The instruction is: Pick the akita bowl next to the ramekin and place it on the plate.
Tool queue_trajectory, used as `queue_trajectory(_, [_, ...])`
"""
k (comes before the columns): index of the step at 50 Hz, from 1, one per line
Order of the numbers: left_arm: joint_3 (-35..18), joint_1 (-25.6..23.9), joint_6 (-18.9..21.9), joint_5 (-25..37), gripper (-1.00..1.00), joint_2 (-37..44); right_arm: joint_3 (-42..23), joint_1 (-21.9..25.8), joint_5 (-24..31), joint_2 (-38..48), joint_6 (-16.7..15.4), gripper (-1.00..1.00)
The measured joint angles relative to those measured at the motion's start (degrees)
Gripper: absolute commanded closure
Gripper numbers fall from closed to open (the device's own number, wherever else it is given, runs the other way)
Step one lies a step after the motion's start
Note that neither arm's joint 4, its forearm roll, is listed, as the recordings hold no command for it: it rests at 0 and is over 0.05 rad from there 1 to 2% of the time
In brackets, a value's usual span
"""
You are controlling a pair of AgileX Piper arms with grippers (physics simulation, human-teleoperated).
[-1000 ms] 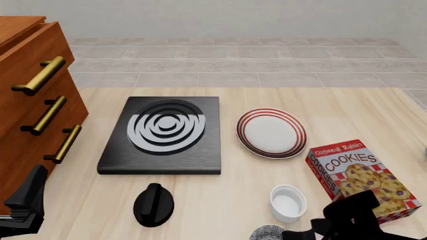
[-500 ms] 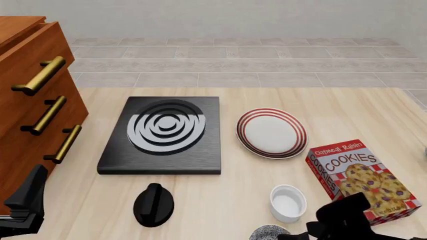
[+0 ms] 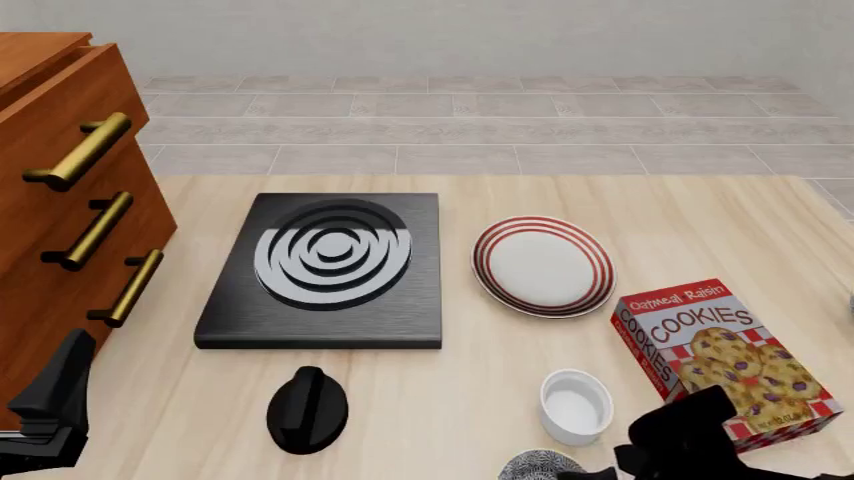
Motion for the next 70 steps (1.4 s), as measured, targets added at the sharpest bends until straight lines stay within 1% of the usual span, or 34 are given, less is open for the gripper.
queue_trajectory(10, [0.0, 0.0, 0.0, 0.0, -1.0, 0.0, -0.03, -0.02, -0.35, 0.72, -0.58, -1.0])
queue_trajectory(35, [0.0, 0.0, 0.0, 0.0, -1.0, 0.0, 0.02, 0.75, -2.97, 3.99, -0.56, -1.0])
queue_trajectory(70, [0.0, 0.0, 0.0, 0.0, -1.0, 0.0, 2.14, 2.65, -9.41, 9.76, 1.1, -1.0])
